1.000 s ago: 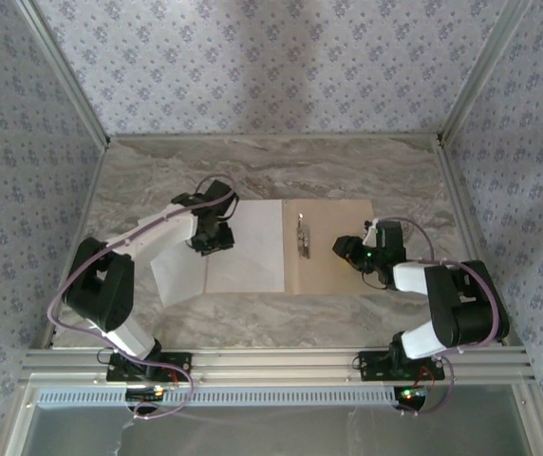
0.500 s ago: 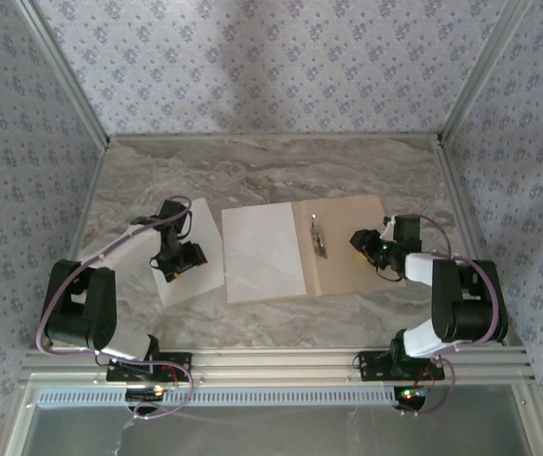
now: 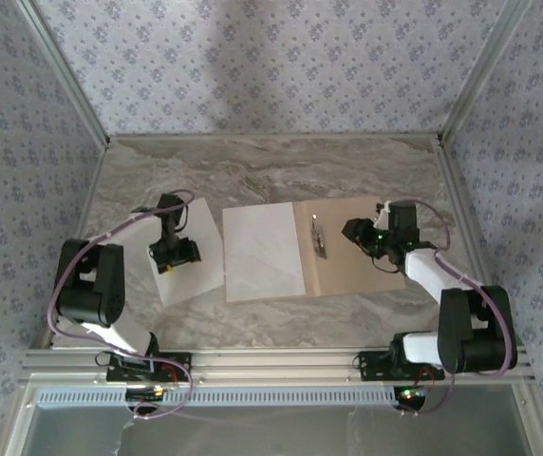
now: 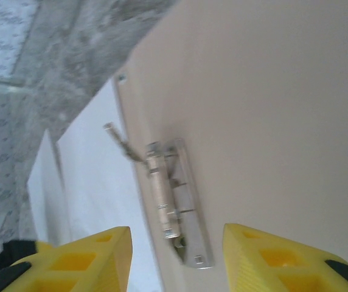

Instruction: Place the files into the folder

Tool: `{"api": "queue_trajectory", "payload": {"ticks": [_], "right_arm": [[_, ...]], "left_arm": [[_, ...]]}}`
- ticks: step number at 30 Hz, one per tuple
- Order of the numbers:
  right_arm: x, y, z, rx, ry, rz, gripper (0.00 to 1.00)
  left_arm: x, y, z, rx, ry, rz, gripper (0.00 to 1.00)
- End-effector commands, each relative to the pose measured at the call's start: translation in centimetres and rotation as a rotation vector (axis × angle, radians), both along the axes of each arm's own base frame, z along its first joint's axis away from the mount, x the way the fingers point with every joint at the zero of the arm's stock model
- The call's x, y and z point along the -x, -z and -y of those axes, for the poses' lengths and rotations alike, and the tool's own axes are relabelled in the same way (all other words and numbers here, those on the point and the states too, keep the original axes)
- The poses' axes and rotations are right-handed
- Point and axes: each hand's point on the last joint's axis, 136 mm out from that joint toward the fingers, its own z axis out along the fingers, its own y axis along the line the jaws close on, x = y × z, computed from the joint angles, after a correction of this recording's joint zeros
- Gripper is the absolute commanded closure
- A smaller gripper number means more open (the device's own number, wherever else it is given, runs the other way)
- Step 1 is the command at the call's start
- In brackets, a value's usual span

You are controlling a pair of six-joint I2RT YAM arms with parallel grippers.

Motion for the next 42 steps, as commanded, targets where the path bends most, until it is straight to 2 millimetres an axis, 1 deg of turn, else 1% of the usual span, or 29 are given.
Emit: {"api": "queue_trajectory", "payload": {"ticks": [1,2,5,8,11,12,13,16,17,18,20,22,24,26,28,30,35,37,38,42], "right_arm": [[0.0,-2.3,-2.9,-0.012,-0.042,0.016,0.54],[-0.1,-2.9,-3.9,-0.014,-0.064,0.03,0.54],[-0.3,-4.3,-8.1,-0.019,-0.156,0.059,0.53],[-0.5,-4.7,-12.6,-0.029,-0.248,0.065,0.53],[-1.1,-4.2,-17.1,-0.038,-0.327,0.055,0.53],[-1.2,-3.9,-18.2,-0.038,-0.346,0.052,0.53],[-1.4,-3.6,-19.7,-0.041,-0.372,0.047,0.54],[-1.8,-2.8,-23.7,-0.043,-0.442,0.039,0.54],[-2.0,-2.3,-24.8,-0.027,-0.451,0.036,0.54],[-2.5,-2.6,-25.8,-0.018,-0.459,0.055,0.54],[-3.0,-1.9,-27.5,0.006,-0.478,0.072,0.53],[-3.5,-1.2,-28.9,-0.005,-0.503,0.067,0.53],[-4.1,-0.7,-30.0,-0.019,-0.522,0.062,0.53],[-4.6,-0.2,-31.1,-0.028,-0.543,0.065,0.53],[-5.1,0.2,-31.6,-0.026,-0.55,0.067,0.53],[-5.5,0.5,-31.9,-0.027,-0.559,0.068,0.53],[-6.6,1.0,-31.9,-0.048,-0.56,0.079,0.53],[-7.0,1.1,-31.8,-0.057,-0.559,0.079,0.53],[-7.2,1.3,-31.8,-0.061,-0.556,0.071,0.53],[-7.2,1.3,-32.4,-0.103,-0.57,0.063,0.53]], "left_arm": [[-0.5,0.0,-1.5,-0.077,0.088,-0.028,0.34],[-0.8,0.1,-1.7,-0.086,0.096,-0.031,0.34],[-1.8,0.3,-2.4,-0.121,0.122,-0.04,0.35],[-3.1,0.5,-2.4,-0.105,0.133,-0.031,0.36],[-4.8,0.1,-2.3,-0.108,0.156,-0.003,0.36],[-5.4,-0.1,-2.2,-0.108,0.163,0.005,0.36],[-5.9,-0.1,-2.2,-0.107,0.17,0.016,0.36],[-6.9,-0.4,-1.6,-0.073,0.184,0.032,0.36],[-7.1,-0.8,-1.2,-0.057,0.188,0.039,0.36],[-7.1,-1.4,-0.8,-0.045,0.193,0.056,0.36],[-7.1,-2.8,-0.1,-0.005,0.176,0.106,0.35],[-6.8,-3.9,-0.2,0.005,0.12,0.139,0.34],[-6.3,-4.4,-0.3,0.028,0.036,0.163,0.33],[-6.0,-4.4,1.1,0.145,-0.041,0.205,0.31],[-5.3,-4.1,2.9,0.271,-0.101,0.22,0.31],[-4.4,-3.5,4.0,0.348,-0.16,0.208,0.31],[-1.3,-2.7,6.1,0.394,-0.163,0.123,0.32],[0.0,-2.1,5.9,0.373,-0.169,0.08,0.32],[0.7,-1.7,5.5,0.352,-0.174,0.055,0.32],[3.3,0.0,3.2,0.221,-0.189,-0.04,0.33]]}}
